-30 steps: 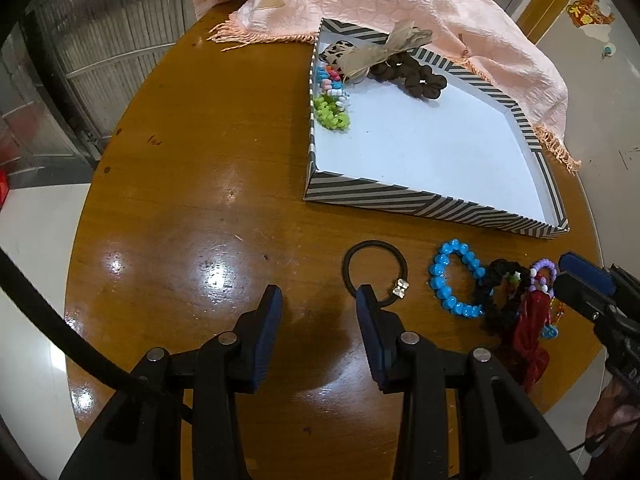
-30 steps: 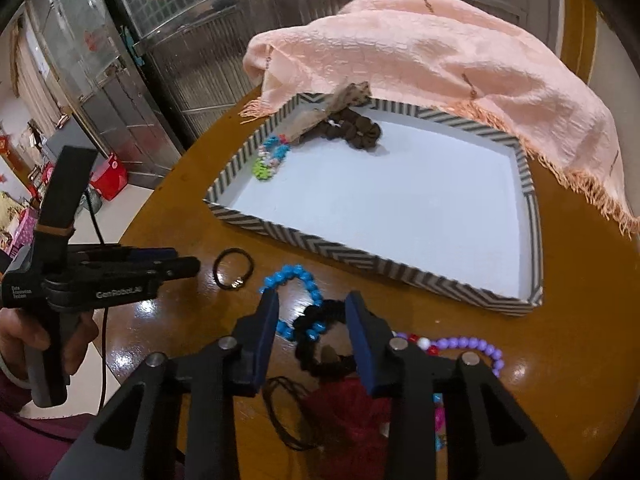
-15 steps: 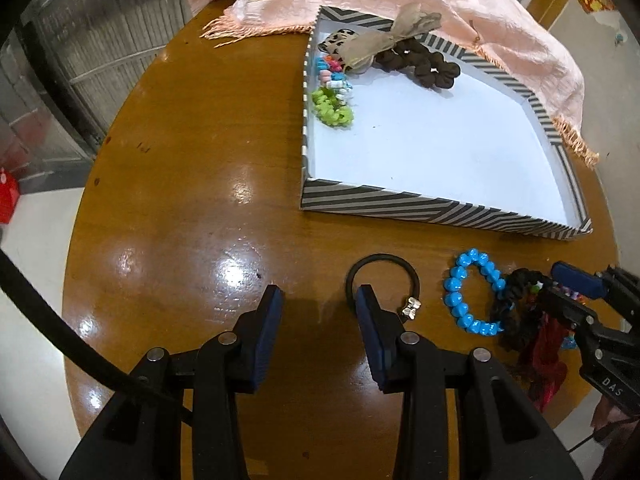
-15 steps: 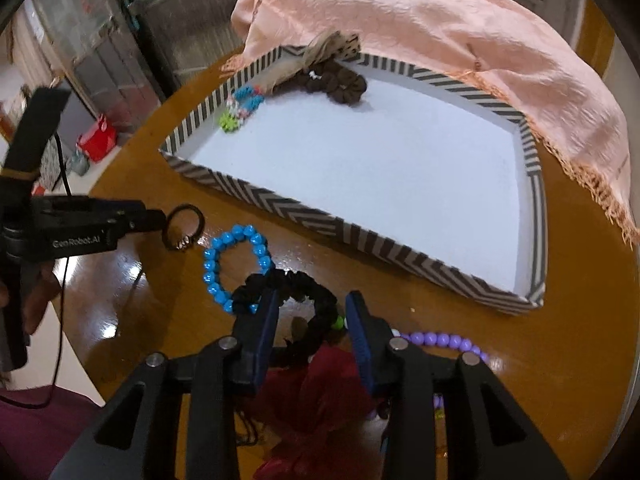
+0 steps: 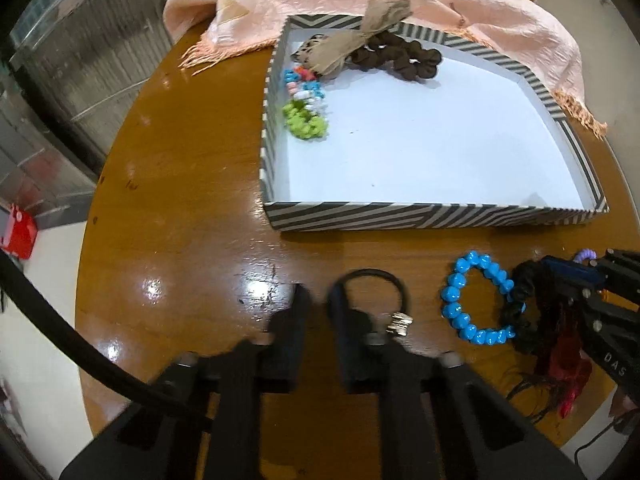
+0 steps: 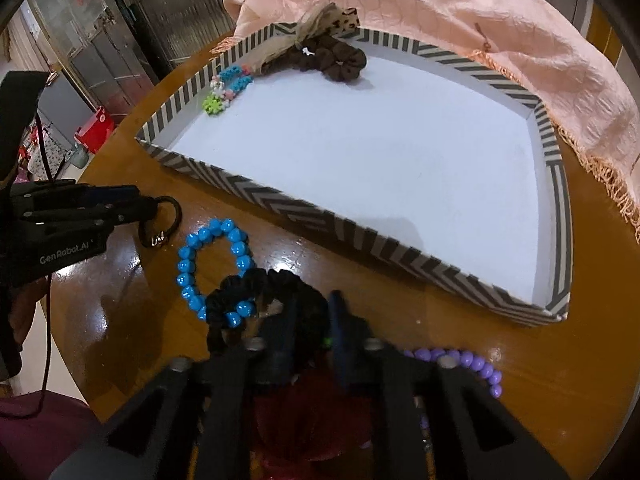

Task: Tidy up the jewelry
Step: 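Grasp the black hair tie with the left gripper while the right grasps the scrunchie, then carry the hair tie and the scrunchie over the tray with both grippers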

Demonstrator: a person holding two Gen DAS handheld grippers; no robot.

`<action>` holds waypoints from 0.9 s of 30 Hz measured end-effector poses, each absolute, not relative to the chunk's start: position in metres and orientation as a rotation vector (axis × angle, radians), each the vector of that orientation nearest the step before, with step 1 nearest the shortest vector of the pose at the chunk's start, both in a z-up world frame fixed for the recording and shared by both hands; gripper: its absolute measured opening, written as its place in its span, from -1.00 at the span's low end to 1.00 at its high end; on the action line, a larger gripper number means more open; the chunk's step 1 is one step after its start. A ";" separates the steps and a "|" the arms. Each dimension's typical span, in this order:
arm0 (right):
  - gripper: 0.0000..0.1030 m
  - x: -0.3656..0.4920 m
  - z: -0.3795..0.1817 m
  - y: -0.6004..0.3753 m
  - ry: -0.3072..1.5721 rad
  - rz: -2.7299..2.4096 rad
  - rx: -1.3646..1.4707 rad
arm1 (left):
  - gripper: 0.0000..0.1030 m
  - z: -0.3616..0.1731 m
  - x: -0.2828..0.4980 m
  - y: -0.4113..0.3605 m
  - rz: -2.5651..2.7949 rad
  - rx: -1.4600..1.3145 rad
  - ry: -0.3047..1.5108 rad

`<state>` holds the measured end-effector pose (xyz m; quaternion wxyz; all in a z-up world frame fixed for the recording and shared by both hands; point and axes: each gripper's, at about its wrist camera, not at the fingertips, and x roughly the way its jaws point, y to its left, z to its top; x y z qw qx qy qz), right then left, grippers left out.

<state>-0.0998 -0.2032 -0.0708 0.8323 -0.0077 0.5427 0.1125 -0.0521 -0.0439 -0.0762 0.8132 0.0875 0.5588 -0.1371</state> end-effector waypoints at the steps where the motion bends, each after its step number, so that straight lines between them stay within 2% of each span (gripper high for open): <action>1: -0.82 -0.101 -0.068 -0.204 1.139 0.242 -0.007 | -0.97 -0.076 -0.052 -0.043 -0.298 0.183 1.196; 7: -0.83 -0.113 -0.033 -0.216 1.046 0.294 0.125 | -0.98 -0.065 -0.052 -0.028 -0.388 0.053 1.233; 15: -0.83 -0.116 0.000 -0.227 0.973 0.321 0.266 | -0.98 -0.014 -0.061 -0.026 -0.466 0.008 1.151; 27: -0.83 -0.107 0.030 -0.231 0.894 0.287 0.271 | -0.98 0.023 -0.049 -0.029 -0.468 0.030 1.061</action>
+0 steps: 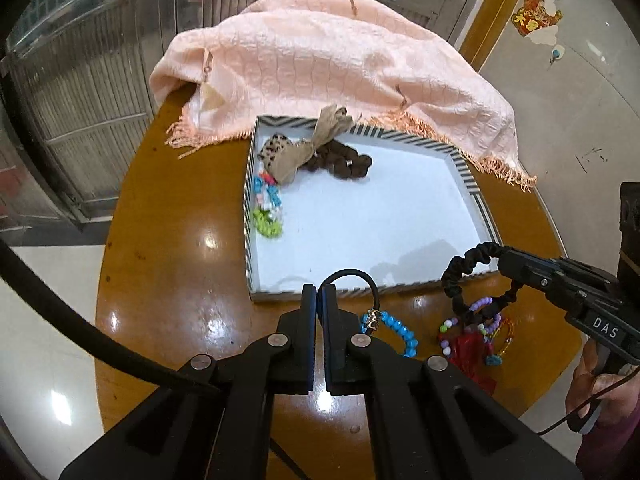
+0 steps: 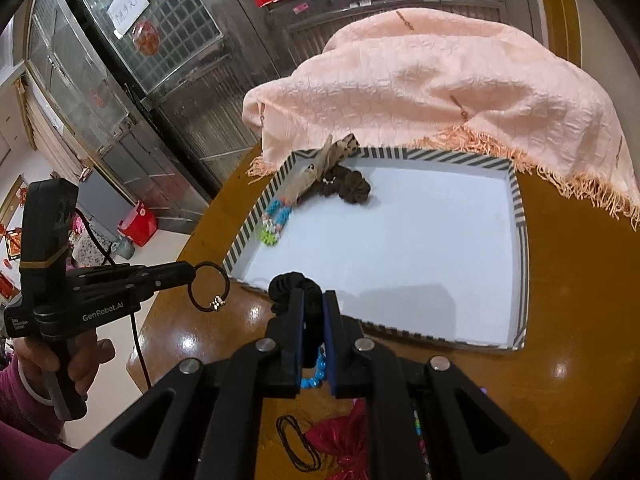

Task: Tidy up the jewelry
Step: 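Carry the hair tie and the scrunchie over the tray with both grippers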

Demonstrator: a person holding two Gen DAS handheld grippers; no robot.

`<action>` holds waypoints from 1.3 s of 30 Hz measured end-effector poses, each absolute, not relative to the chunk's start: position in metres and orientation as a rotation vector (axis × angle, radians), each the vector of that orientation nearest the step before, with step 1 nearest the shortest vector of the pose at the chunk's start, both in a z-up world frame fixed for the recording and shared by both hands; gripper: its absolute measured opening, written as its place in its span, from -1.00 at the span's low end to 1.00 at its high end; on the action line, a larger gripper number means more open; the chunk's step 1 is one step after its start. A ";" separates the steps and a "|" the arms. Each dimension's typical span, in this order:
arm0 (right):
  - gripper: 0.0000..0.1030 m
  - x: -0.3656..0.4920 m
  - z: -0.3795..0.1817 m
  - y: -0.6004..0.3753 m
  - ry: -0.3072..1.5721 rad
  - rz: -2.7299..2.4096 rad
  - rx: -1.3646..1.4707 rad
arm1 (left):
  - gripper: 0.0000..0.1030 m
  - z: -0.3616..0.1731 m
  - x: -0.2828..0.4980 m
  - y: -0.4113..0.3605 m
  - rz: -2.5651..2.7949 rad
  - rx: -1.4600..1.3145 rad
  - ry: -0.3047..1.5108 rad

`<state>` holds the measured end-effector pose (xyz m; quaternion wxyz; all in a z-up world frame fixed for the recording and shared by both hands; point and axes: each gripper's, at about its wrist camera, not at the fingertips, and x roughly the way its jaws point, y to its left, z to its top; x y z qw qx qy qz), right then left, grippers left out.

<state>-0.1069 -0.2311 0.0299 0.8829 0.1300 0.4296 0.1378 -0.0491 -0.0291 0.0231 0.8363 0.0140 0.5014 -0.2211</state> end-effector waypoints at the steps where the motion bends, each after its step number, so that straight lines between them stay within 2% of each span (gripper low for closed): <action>1: -0.83 -0.105 0.031 -0.231 0.892 0.283 0.270 | -0.98 0.024 -0.048 -0.030 -0.465 0.035 1.055; 20: -0.83 -0.076 0.040 -0.227 0.879 0.275 0.243 | -0.98 0.021 -0.022 -0.040 -0.434 0.030 1.046; 39: -0.83 -0.032 0.017 -0.217 0.935 0.300 0.229 | -0.98 -0.004 -0.001 -0.044 -0.378 0.006 1.105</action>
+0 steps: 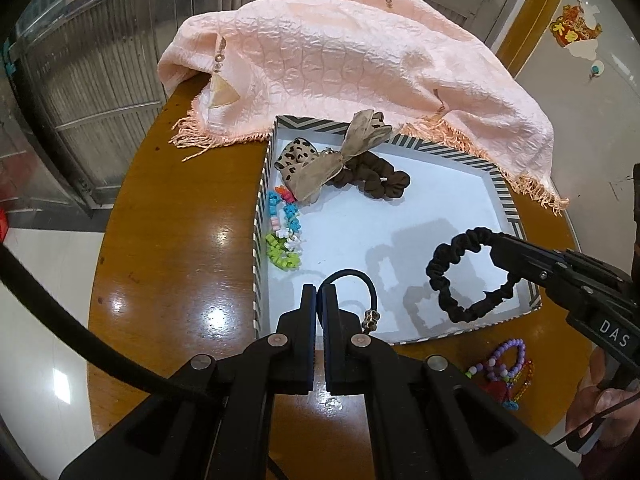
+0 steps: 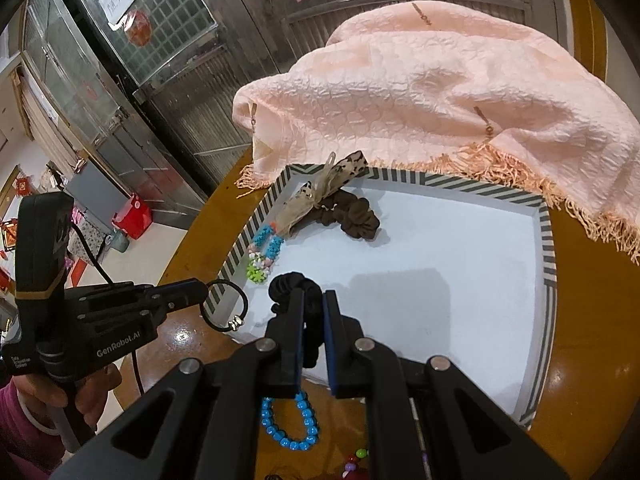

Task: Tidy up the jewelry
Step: 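Carry the hair tie and the scrunchie over the tray with both grippers, then drop the scrunchie from the right gripper while the left releases the hair tie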

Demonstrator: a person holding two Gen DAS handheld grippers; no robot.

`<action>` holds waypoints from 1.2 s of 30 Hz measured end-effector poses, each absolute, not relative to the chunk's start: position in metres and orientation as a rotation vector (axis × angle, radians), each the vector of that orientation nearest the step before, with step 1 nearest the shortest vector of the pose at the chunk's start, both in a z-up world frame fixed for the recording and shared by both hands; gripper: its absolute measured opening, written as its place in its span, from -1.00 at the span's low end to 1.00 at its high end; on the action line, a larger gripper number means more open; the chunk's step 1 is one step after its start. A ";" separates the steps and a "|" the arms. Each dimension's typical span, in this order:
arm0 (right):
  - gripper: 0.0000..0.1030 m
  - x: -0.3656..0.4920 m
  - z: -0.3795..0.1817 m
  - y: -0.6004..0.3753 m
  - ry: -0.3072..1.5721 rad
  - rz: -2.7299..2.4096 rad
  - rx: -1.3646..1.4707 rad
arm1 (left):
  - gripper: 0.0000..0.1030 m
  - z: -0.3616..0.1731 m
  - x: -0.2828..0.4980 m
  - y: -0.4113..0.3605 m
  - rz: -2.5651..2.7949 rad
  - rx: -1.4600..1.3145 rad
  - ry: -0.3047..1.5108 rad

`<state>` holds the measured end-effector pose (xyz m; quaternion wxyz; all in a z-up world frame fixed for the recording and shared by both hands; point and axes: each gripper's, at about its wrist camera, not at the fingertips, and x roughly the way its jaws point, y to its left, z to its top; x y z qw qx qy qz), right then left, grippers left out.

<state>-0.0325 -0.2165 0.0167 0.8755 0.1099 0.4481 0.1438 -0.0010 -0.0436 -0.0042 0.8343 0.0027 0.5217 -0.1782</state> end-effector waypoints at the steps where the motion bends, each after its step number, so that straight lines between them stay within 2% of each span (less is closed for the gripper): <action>1: -0.83 -0.030 0.015 -0.216 0.939 0.302 0.230 | -0.98 -0.005 0.000 -0.044 -0.375 0.006 1.108; 27: -0.83 0.058 -0.066 -0.191 1.086 0.301 0.302 | -0.98 -0.053 0.022 -0.042 -0.262 -0.008 1.220; 36: -0.82 0.072 -0.078 -0.185 1.110 0.291 0.289 | -0.97 -0.060 0.027 -0.041 -0.237 -0.011 1.238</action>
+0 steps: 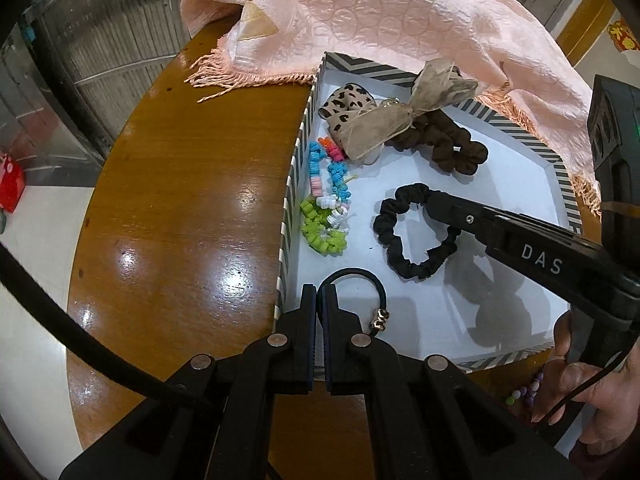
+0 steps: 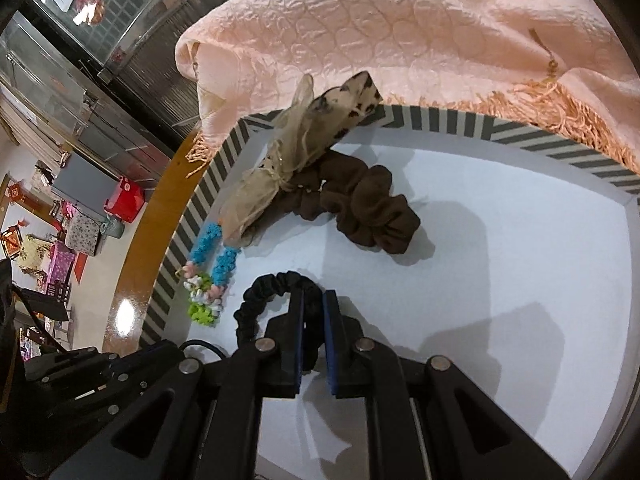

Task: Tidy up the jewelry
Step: 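Drop the scrunchie from the right gripper while the left releases the hair tie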

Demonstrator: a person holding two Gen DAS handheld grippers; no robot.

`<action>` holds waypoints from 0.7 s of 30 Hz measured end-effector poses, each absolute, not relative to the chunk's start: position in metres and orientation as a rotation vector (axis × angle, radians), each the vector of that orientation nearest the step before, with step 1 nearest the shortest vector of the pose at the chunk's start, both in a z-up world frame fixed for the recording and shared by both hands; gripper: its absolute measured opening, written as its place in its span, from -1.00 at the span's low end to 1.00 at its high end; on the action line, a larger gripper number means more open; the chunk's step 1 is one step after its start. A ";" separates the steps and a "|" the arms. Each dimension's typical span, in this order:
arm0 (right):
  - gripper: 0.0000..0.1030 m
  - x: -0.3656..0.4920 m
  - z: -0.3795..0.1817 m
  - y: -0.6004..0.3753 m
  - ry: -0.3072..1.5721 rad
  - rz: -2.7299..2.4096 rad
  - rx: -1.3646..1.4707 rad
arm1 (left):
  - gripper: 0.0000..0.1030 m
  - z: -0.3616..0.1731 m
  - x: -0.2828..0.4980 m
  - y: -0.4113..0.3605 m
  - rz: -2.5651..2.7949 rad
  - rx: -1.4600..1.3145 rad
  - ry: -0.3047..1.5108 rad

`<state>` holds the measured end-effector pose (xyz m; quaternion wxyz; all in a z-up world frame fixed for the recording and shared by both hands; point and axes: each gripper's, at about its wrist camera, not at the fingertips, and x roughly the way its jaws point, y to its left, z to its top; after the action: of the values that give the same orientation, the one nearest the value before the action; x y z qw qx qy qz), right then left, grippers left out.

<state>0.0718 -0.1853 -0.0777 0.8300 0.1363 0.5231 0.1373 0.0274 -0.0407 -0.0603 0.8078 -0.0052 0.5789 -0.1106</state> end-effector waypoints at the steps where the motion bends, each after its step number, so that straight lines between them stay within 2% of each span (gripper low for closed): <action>1: -0.82 0.073 -0.078 -0.184 1.108 0.292 0.288 | -0.97 -0.061 0.028 -0.041 -0.235 -0.011 1.238; 7: -0.72 0.074 -0.075 -0.179 1.103 0.284 0.258 | -0.97 -0.063 0.030 -0.042 -0.234 -0.003 1.240; 9: -0.43 0.071 -0.073 -0.181 1.094 0.278 0.249 | -0.97 -0.062 0.030 -0.042 -0.236 -0.013 1.240; 11: -0.25 0.066 -0.068 -0.185 1.076 0.269 0.242 | -0.83 -0.062 0.030 -0.042 -0.243 -0.027 1.241; 13: -0.24 0.063 -0.063 -0.188 1.062 0.265 0.244 | -0.66 -0.060 0.030 -0.042 -0.260 -0.048 1.238; 15: -0.24 0.060 -0.058 -0.192 1.057 0.266 0.247 | -0.58 -0.058 0.028 -0.042 -0.264 -0.049 1.233; 21: -0.23 0.036 -0.040 -0.200 1.047 0.263 0.213 | -0.47 -0.042 0.019 -0.040 -0.270 -0.041 1.198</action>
<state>0.0356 -0.1997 -0.0398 0.8524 0.1012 0.4975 0.1252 0.0190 -0.0399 -0.0420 0.8170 -0.0191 0.5622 -0.1265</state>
